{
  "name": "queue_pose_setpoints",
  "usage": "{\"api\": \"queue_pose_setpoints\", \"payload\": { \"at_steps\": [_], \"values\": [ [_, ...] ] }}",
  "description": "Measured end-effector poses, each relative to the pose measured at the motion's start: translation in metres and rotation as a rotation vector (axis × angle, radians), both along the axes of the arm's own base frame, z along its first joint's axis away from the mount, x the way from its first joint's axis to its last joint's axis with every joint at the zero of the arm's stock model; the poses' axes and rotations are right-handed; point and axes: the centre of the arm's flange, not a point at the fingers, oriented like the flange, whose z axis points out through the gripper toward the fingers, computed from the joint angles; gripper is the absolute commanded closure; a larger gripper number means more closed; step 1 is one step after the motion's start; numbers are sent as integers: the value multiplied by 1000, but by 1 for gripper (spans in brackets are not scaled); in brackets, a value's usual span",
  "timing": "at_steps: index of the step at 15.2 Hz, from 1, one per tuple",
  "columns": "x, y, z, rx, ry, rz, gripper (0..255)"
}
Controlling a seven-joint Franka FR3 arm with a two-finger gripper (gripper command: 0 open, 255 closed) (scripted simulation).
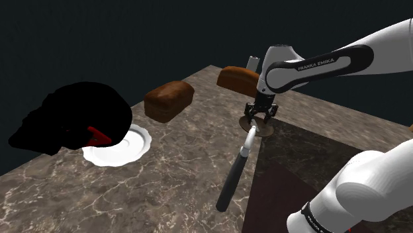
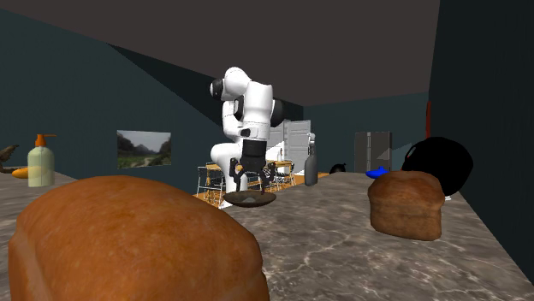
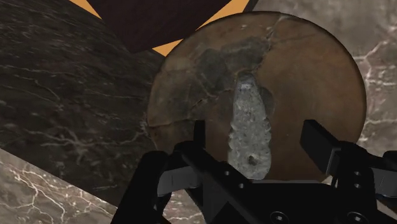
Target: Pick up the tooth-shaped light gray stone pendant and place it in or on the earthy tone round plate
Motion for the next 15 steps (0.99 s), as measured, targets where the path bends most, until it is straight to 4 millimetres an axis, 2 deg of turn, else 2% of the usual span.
{"api": "queue_pose_setpoints", "payload": {
  "at_steps": [4,5,8,9,15],
  "values": [
    [0,0,0,0,0,0,0],
    [1,0,6,0,0,0,0],
    [2,3,39,0,-2,0,0],
    [3,3,44,0,-1,0,0],
    [4,3,50,0,0,0,0]
  ]
}}
